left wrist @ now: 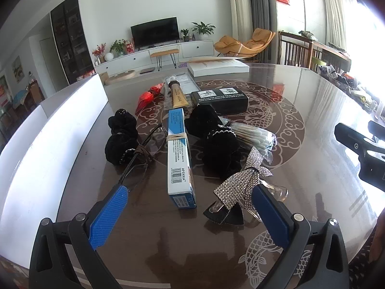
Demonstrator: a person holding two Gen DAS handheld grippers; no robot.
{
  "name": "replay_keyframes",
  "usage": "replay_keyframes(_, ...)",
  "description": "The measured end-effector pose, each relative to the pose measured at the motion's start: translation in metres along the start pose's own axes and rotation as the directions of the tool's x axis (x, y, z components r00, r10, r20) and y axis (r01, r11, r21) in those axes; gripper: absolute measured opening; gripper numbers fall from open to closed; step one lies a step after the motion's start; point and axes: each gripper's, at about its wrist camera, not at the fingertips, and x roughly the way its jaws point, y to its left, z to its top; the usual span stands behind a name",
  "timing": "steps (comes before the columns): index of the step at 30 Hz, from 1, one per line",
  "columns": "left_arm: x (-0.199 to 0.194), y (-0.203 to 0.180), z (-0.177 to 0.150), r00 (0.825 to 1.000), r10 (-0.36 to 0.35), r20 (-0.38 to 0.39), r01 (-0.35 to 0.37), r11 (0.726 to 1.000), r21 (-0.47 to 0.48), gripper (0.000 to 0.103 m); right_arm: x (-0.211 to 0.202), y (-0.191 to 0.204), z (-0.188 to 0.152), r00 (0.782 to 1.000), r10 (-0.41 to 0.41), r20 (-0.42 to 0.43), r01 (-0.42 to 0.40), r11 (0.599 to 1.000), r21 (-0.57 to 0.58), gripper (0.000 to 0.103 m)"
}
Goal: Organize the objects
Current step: 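Move both tools toward the items on the glass table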
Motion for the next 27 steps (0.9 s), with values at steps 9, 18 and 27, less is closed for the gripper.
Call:
replay_keyframes(9,-0.006,-0.001,0.001,1.0,-0.016,0.003,0.016,1.0,0.002,0.103,0.001,0.001,0.0,1.0,0.003,-0.005,-0.003,1.0,0.0,0.103)
replay_keyframes(18,-0.02,0.005,-0.005,1.0,-0.018,0.013,0.018,1.0,0.023,0.103,0.005,0.001,-0.002,1.0,0.008,-0.018,-0.008,1.0,0.003,0.103)
replay_keyframes(27,-0.027,0.019,-0.022,1.0,-0.009,-0.015,0.009,0.999,0.032,0.103,0.006,0.001,-0.002,1.0,0.012,-0.024,-0.011,1.0,0.005,0.103)
